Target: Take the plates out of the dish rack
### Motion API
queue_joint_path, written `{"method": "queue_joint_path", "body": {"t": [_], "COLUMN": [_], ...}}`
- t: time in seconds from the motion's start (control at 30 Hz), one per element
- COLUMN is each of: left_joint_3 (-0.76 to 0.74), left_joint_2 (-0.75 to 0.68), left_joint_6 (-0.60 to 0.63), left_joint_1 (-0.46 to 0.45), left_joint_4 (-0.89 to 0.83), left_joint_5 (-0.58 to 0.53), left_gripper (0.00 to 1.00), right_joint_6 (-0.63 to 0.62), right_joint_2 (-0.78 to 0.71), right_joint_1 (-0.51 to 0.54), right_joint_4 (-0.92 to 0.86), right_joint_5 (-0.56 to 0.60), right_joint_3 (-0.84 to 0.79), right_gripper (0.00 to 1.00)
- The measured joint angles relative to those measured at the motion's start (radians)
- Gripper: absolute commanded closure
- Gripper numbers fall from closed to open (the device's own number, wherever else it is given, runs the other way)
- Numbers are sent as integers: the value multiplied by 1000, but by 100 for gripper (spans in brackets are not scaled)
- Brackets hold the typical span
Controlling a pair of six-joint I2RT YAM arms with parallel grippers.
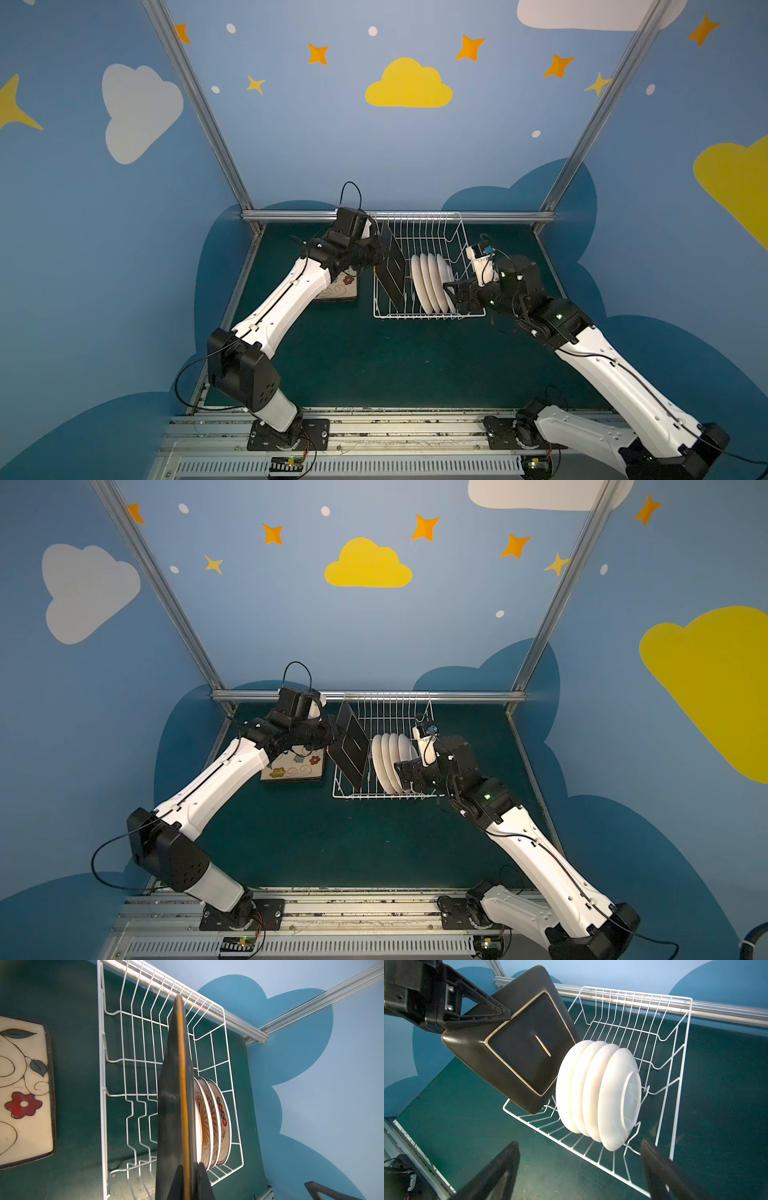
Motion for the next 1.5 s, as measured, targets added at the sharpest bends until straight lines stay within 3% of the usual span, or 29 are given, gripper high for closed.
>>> {"method": "queue_joint_path", "body": {"t": [0.23, 0.43, 0.67, 1.13, 1.5], "left_joint_3": [-2, -11, -40, -263, -417], "left_joint_2": [-6, -43, -96, -225, -334], "left_joint_6": [20, 99, 246, 533, 819], "left_joint_1": [10, 25, 27, 26, 5], "left_joint_4": [-5, 7, 65, 303, 494], "left_joint_5": [1, 3, -3, -1, 42], "left_gripper": [97, 97, 97, 97, 97], "right_joint_6": [26, 129, 229, 386, 629], "right_joint_2": [5, 76, 164, 197, 214], "right_joint_1": [0, -19, -42, -119, -197], "right_joint_4": [4, -9, -38, -28, 82], "right_joint_5": [-4, -16, -62, -231, -379], "right_joint_3": [0, 27, 109, 173, 189], "right_gripper": [10, 10, 10, 10, 10]}}
